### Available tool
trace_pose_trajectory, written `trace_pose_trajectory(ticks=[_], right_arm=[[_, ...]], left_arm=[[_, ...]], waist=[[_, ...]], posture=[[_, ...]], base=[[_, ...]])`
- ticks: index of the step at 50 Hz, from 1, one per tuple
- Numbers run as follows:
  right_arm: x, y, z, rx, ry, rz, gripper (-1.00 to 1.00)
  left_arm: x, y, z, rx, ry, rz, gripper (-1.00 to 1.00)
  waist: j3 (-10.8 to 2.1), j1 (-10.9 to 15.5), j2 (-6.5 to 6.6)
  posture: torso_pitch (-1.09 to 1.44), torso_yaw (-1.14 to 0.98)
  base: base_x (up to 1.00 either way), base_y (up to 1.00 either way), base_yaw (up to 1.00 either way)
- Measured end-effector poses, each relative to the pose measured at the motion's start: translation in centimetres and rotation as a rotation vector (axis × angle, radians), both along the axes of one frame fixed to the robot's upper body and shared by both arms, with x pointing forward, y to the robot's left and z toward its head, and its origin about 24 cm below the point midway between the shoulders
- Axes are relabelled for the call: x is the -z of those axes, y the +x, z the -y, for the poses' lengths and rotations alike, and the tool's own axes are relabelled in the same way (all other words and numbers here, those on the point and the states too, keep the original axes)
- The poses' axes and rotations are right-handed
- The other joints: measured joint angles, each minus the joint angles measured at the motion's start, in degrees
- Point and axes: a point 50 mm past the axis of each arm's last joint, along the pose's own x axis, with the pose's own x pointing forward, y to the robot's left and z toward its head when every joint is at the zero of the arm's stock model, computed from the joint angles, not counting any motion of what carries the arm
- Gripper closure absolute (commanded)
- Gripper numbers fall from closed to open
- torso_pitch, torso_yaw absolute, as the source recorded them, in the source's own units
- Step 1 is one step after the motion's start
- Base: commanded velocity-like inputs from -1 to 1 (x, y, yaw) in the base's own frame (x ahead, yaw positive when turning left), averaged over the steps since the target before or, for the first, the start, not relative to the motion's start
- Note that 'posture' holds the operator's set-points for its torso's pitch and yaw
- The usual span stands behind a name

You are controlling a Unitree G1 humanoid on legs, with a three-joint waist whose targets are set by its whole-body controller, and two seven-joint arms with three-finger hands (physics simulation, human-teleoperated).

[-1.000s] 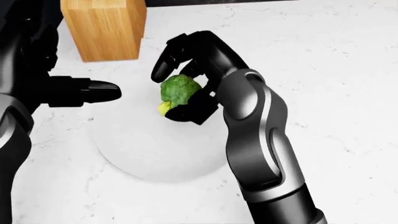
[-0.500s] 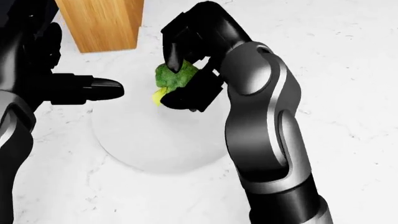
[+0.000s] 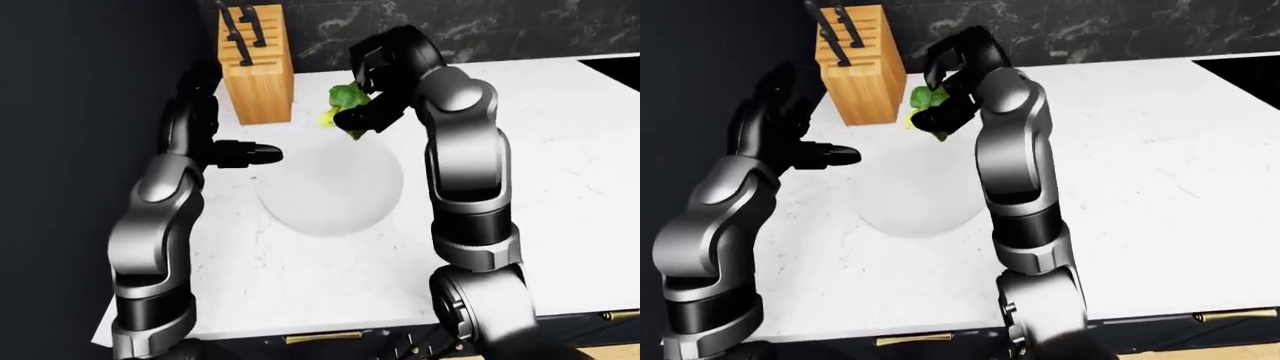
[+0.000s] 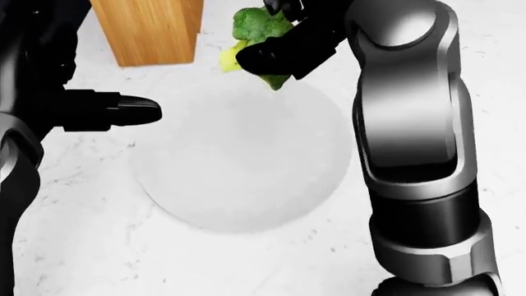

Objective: Place the broccoli on the top rack of the oven.

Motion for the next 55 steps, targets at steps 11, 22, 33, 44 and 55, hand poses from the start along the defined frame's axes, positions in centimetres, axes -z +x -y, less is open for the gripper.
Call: trace_pose_trajectory(ticks=[11, 22, 33, 44, 55], right_arm=[[-0.8, -0.1, 0.9, 0.035, 0.024, 0.003, 1.0], [-0.8, -0.4, 0.5, 0.01, 0.022, 0.012, 1.0], [0.6, -0.2, 1.6, 0.063, 0.032, -0.029, 1.0], [0.8, -0.4, 0.9, 0.03, 0.024, -0.021, 1.0], [0.4, -0.4, 0.9, 0.025, 0.024, -0.017, 1.0]], left_arm=[[-0.3, 0.1, -0.1, -0.008, -0.001, 0.004, -1.0], [-0.7, 0.1, -0.3, -0.023, 0.001, 0.017, -1.0], [0.1, 0.3, 0.4, 0.012, 0.0, -0.009, -1.0], [0.0, 0.2, 0.0, -0.003, 0.0, -0.001, -1.0], [-0.4, 0.3, 0.1, -0.005, 0.002, 0.0, -1.0]], waist=[[0.18, 0.18, -0.26], [-1.4, 0.14, -1.2], [0.62, 0.18, -1.66], [1.07, -0.74, 0.49], [0.29, 0.15, -1.36]], posture=[[0.0, 0.0], [0.0, 0.0], [0.0, 0.0], [0.0, 0.0], [0.0, 0.0]], base=[[0.0, 0.0, 0.0], [0.0, -0.29, 0.0], [0.0, -0.15, 0.0], [0.0, -0.02, 0.0], [0.0, 0.0, 0.0]])
